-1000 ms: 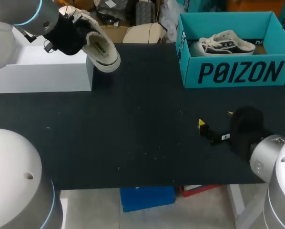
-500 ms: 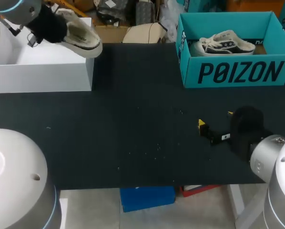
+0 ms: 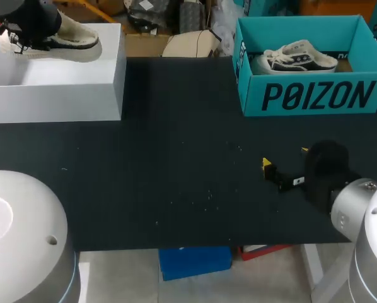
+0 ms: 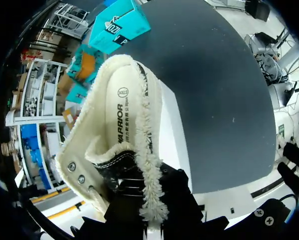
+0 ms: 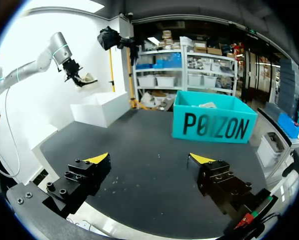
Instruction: Take the shoe out of the shoebox, open the shoe tongue, remove and reinsert the insole, then place the shoe into the shoebox
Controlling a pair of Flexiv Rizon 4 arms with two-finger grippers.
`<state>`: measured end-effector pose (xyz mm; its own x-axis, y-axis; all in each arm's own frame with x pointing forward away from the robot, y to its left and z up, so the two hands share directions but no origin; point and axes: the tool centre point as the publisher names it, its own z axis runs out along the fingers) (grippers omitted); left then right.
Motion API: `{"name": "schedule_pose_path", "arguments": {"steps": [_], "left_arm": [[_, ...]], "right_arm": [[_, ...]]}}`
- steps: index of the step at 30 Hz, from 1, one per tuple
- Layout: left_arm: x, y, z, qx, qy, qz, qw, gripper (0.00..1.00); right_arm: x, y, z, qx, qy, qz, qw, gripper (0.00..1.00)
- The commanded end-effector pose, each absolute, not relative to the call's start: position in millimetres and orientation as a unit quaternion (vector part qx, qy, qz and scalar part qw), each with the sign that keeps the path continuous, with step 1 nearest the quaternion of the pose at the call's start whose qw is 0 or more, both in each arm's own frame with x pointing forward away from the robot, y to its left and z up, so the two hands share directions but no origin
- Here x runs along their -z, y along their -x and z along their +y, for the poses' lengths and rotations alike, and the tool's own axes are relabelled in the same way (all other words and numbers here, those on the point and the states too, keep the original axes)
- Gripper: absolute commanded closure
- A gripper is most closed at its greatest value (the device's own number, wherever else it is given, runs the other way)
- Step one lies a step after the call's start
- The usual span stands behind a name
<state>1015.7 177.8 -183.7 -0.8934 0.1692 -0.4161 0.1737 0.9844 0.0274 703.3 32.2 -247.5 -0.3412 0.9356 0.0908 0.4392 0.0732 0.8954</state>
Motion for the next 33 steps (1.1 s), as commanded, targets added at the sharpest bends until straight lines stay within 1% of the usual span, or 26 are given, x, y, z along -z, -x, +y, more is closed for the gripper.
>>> {"name": "schedule_pose_path", "arguments": {"steps": [1,7,18,27,33], "left_arm": [[198.4,-1039.7,189.3,-0.001,-0.072,0.977,0.198,1.0],[224.1,-1054.1,205.0,-0.016,-0.049,0.981,0.188,1.0],[273.9,-1067.2,208.2,-0.032,-0.035,0.985,0.163,1.0],[324.8,-1073.0,214.5,-0.044,-0.031,0.989,0.136,1.0],[346.9,-1077.9,217.4,-0.041,-0.027,0.991,0.123,1.0]], "right_arm": [[246.1,-701.4,39.0,-0.449,-0.512,0.677,0.28,0.0],[246.1,-701.4,39.0,-0.449,-0.512,0.677,0.28,0.0],[246.1,-701.4,39.0,-0.449,-0.512,0.677,0.28,0.0],[246.1,-701.4,39.0,-0.449,-0.512,0.677,0.28,0.0],[246.1,-701.4,39.0,-0.449,-0.512,0.677,0.28,0.0]]}}
